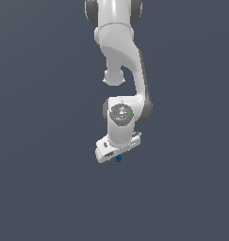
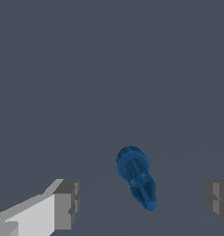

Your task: Pick up the object and move it to a goal position.

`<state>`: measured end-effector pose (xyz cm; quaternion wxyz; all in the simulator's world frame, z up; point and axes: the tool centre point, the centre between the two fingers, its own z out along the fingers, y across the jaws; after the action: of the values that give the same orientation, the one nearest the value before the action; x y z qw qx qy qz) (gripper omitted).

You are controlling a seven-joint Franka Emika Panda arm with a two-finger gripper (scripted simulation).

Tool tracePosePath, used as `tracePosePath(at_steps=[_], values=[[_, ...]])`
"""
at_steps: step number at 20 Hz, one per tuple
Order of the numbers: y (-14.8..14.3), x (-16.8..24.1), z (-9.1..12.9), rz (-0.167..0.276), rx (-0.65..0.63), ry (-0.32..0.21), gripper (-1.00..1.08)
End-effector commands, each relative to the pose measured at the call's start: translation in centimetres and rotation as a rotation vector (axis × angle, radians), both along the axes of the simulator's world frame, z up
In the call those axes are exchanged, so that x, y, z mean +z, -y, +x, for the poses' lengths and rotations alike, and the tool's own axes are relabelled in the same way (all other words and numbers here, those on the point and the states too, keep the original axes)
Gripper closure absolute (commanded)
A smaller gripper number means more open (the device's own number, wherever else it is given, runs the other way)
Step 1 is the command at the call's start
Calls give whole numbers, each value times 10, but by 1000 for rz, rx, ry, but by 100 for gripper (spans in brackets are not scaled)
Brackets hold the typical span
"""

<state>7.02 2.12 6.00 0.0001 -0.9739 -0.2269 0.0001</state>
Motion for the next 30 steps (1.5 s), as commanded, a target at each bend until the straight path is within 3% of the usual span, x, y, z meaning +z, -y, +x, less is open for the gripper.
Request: tracePosePath(at_steps=[1, 7, 8, 21, 30], values=[[0, -12, 0, 0, 1, 0, -92], [0, -17, 1, 0, 2, 0, -92], [0, -17, 1, 0, 2, 0, 108], [0, -15, 1, 0, 2, 0, 108], [7, 16, -10, 0, 2, 0, 108]])
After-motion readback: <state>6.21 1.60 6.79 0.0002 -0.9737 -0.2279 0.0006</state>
